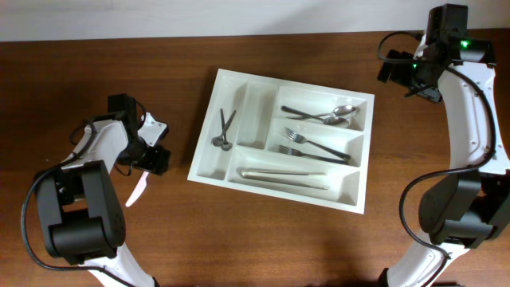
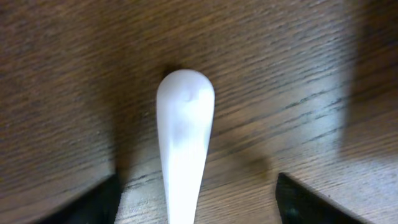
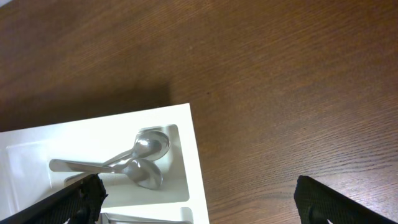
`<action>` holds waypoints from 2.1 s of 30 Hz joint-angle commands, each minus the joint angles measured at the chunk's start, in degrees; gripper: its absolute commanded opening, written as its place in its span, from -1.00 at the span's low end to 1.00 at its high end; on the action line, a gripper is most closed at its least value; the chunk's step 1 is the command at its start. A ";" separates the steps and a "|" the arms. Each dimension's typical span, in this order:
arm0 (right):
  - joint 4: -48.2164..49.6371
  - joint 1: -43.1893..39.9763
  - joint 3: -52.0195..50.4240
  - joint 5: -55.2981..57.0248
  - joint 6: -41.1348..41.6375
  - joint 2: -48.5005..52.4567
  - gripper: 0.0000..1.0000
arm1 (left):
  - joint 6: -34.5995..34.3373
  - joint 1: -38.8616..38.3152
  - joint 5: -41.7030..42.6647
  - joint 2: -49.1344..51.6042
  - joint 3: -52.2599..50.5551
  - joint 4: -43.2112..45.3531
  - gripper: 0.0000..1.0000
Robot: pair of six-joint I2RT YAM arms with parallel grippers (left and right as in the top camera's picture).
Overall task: Pack container
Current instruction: 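Move the left gripper over the pink plastic knife, then lower the left gripper and close it on the pink knife handle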
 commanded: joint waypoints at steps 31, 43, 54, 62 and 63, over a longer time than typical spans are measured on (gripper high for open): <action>-0.04 -0.09 0.90 0.72 0.50 0.11 0.98 | -1.14 0.13 3.61 1.29 2.54 3.34 -0.96; -0.04 -0.09 0.90 0.72 0.52 0.11 0.97 | -7.56 0.11 1.29 1.27 18.75 -2.05 -0.96; -0.04 -0.09 0.90 0.72 0.50 0.11 0.97 | -7.54 0.13 1.22 1.57 20.50 -4.59 -0.74; -0.04 -0.09 0.90 0.72 0.50 0.11 0.97 | -10.78 0.13 -0.50 1.68 20.33 -7.28 -0.48; -0.04 -0.09 0.90 0.72 0.52 0.11 0.97 | -10.80 0.13 -0.50 1.81 20.26 -7.45 -0.47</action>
